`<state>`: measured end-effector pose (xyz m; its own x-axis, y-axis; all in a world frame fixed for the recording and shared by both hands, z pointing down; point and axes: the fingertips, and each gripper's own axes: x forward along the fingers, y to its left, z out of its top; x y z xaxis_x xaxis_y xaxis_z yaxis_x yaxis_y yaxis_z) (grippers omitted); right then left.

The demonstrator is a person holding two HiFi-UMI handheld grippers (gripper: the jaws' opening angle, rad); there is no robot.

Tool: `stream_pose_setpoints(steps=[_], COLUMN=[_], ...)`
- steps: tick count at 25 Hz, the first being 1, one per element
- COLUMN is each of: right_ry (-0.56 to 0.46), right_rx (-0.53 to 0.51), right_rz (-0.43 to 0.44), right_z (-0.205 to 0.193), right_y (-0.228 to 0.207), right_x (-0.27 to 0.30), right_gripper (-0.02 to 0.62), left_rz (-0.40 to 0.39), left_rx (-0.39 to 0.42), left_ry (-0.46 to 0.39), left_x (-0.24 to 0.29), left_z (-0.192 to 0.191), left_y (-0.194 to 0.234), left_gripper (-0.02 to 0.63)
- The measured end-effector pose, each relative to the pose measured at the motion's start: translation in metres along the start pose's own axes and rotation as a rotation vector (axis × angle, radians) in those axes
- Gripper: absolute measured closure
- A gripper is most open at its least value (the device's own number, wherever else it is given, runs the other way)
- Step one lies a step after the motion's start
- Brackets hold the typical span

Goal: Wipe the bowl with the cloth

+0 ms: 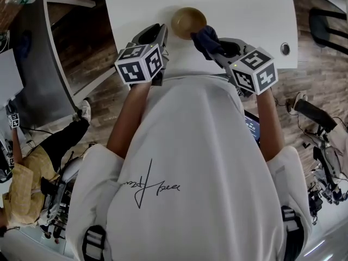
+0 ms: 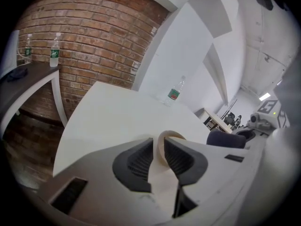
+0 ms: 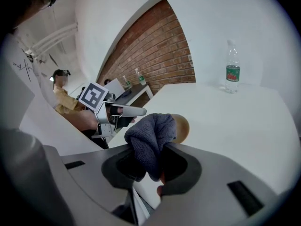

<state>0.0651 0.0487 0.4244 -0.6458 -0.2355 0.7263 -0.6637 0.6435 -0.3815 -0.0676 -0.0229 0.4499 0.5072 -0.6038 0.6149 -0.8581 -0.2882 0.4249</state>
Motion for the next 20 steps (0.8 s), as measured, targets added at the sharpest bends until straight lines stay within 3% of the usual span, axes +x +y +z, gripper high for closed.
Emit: stream_pose_setpoints(steps=[5, 7, 11, 16, 20], right_ry=[-0.083, -0.116, -0.181, -0.282, -0.298], right_rx=[0.063, 0.043, -0.007, 0.071, -0.002], right_rz=[0.009, 0.002, -0.065, -0.087, -0.180], right_z=[0.017, 0.027, 0.040, 0.052, 0.056], right_y=[0.000, 0.006, 0.007, 0.007, 0.004], right_x=[-0.024, -0.031, -0.044, -0.058, -0.070], right_gripper=[0.512, 0.512, 0.512, 0.512, 0.512], left_rz=[-0.030, -0.049, -0.066, -0.079, -0.111], left_rx=[-0.005, -0.005, 0.013, 0.051, 0.084], left_ry=[-0.072, -0.108, -0.139, -0.179, -0.205], left_x=[-0.017, -0.025, -0.036, -0.051, -0.059], left_z=[0.019, 0.026, 0.033, 0.046, 0.058], left_y=[-0.016, -0.023, -0.037, -0.048, -0.066], left_gripper=[0.563, 0.574, 0.593, 0.609, 0.607])
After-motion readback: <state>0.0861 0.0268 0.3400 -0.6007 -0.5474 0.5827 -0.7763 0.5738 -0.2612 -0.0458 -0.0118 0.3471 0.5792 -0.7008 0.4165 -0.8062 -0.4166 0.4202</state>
